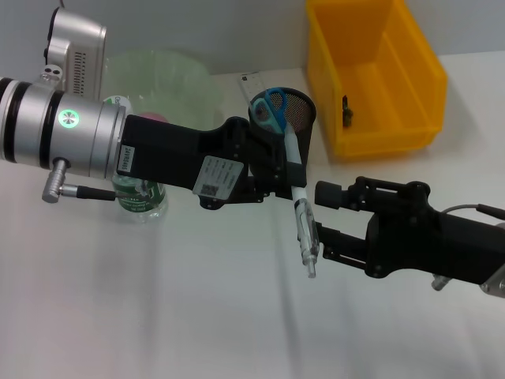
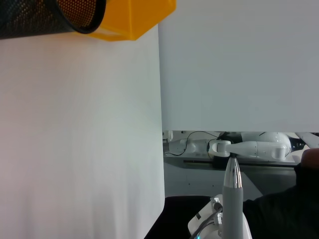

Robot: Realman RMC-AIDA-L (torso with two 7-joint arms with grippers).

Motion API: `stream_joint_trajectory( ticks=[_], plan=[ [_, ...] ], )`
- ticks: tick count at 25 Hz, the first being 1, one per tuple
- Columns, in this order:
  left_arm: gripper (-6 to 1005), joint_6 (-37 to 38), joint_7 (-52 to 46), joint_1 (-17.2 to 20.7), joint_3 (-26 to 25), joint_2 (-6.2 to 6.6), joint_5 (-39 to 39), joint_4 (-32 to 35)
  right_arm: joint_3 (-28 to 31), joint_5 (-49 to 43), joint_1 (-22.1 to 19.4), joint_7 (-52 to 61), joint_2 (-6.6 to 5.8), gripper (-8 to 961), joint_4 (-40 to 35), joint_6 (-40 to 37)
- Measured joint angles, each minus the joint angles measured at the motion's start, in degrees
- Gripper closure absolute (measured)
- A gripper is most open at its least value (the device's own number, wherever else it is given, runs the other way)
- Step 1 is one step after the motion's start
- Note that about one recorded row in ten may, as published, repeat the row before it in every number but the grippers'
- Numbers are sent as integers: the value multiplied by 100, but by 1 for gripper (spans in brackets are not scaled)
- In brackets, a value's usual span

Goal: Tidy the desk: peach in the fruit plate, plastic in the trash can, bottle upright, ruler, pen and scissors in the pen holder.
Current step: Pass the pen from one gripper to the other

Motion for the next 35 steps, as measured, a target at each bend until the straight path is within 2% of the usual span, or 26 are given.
stream_joint_trajectory(
  ticks=[3,5,21,35],
  plan=[
    [845,-1,0,-5,36,-4,-7,1,-6,0,4,-37,0,264,43,0],
    [845,-2,0,-14,75,-6,-22,2,-7,-1,8,-40,0,451,46,0],
    [843,23,1,-46,79,6,-15,-35,-90,-53,57,-192,0,626,47,83],
    [842,48,1,-88,104,12,-15,-32,-162,-74,89,-420,0,671,111,195]
  ],
)
